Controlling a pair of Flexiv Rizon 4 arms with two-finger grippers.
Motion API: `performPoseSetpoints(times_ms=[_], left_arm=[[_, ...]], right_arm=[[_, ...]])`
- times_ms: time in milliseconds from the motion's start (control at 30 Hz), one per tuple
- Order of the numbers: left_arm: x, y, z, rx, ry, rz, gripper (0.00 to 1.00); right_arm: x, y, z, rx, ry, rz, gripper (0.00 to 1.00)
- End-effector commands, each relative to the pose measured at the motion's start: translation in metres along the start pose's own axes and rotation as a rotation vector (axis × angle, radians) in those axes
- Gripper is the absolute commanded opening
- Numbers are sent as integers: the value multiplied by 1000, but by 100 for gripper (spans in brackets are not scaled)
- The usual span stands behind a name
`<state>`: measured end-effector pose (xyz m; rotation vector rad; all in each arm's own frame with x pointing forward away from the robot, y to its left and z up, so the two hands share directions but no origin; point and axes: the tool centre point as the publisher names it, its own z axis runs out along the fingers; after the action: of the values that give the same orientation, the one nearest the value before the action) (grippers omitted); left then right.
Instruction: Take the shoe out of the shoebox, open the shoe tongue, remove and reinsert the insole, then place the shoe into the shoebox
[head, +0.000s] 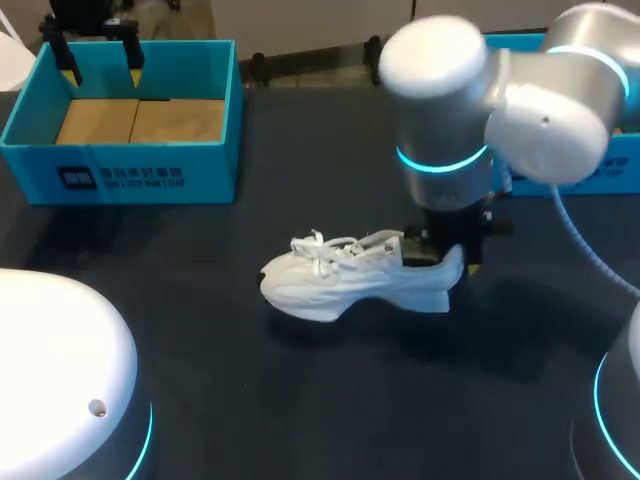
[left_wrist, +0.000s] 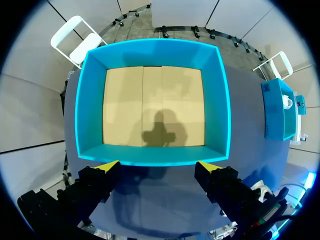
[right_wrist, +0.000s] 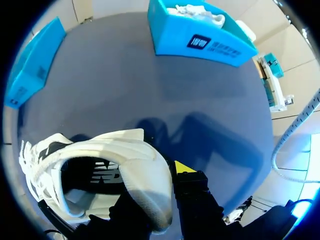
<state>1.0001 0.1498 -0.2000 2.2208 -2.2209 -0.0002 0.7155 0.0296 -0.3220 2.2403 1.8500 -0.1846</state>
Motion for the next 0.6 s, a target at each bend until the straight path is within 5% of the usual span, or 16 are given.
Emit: performPoseSetpoints(times_ms=[33, 600], left_arm=[[0, 0, 0, 0, 0, 0, 100], [0, 0, 0, 0, 0, 0, 100]], right_arm=[[17, 1, 24, -5, -9, 6, 0], [24, 0, 57, -18, -21, 12, 0]])
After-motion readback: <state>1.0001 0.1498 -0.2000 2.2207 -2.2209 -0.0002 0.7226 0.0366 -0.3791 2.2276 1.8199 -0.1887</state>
